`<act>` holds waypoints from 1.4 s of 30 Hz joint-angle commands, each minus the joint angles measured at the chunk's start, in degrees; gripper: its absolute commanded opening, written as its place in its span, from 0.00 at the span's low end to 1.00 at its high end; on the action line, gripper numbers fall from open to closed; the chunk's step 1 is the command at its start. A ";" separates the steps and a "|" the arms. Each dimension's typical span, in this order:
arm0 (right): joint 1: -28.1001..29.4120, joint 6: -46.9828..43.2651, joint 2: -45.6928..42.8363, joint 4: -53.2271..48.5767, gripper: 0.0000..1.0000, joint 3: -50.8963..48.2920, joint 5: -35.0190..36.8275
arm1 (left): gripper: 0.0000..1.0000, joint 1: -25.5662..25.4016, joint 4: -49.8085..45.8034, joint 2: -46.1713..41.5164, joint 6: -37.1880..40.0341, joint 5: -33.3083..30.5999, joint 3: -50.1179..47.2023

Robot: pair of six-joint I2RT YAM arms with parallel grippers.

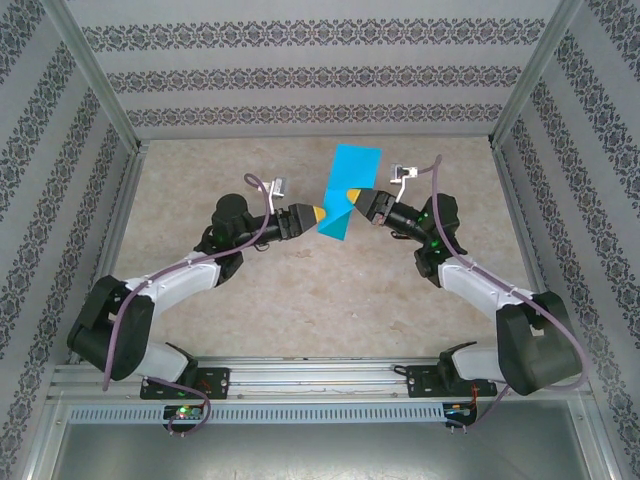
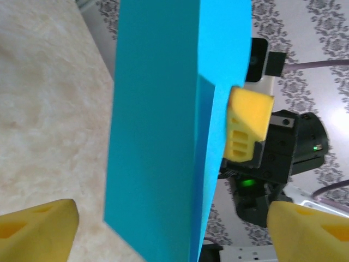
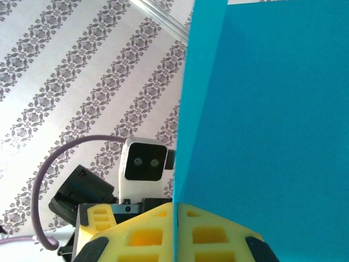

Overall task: Fold a paper plane with a square sheet of paper (fold left side to right side)
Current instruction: Turn over the paper at the center of the table.

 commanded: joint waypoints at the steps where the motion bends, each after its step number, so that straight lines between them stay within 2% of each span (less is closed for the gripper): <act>1: 0.94 1.60 0.92 5.27 0.00 0.96 -1.98 | 0.83 -0.63 9.36 1.49 -3.66 2.73 2.52; 5: 1.38 2.01 1.86 6.02 0.00 0.99 -2.06 | 0.70 -0.58 13.32 3.24 -6.19 2.81 2.83; 15: 1.12 2.18 2.49 6.15 0.00 -0.35 -1.06 | 0.22 -0.54 11.67 2.89 -5.12 1.88 2.34; 19: 0.46 1.61 2.02 5.23 0.14 -1.15 -0.57 | 0.07 -0.55 7.34 1.14 -2.54 0.94 2.27; 23: -1.49 -0.85 0.22 0.67 0.31 -2.00 -0.43 | 0.00 -0.56 -3.07 -1.75 3.10 0.00 3.13; 27: -3.34 -9.94 -4.77 -16.35 0.44 -2.14 3.70 | 0.00 -0.70 -27.26 -6.12 15.46 -3.77 7.27; 30: -3.41 -20.16 -9.58 -38.76 0.49 0.17 13.29 | 0.00 -1.81 -51.77 -8.03 27.72 -12.60 13.40; 32: -3.47 -25.78 -11.81 -52.38 0.48 2.22 21.43 | 0.00 -4.34 -67.07 -7.67 35.10 -22.68 18.75; 35: -3.87 -29.42 -14.14 -65.74 0.49 3.75 33.73 | 0.00 -10.57 -83.02 -5.32 41.71 -39.58 25.19; 38: -4.87 -28.46 -16.82 -73.07 0.58 3.10 43.58 | 0.00 -17.60 -94.97 -0.48 42.57 -56.75 30.80; 42: -6.42 -26.84 -20.51 -74.59 0.65 0.45 47.02 | 0.00 -25.46 -109.25 8.77 35.89 -77.06 37.88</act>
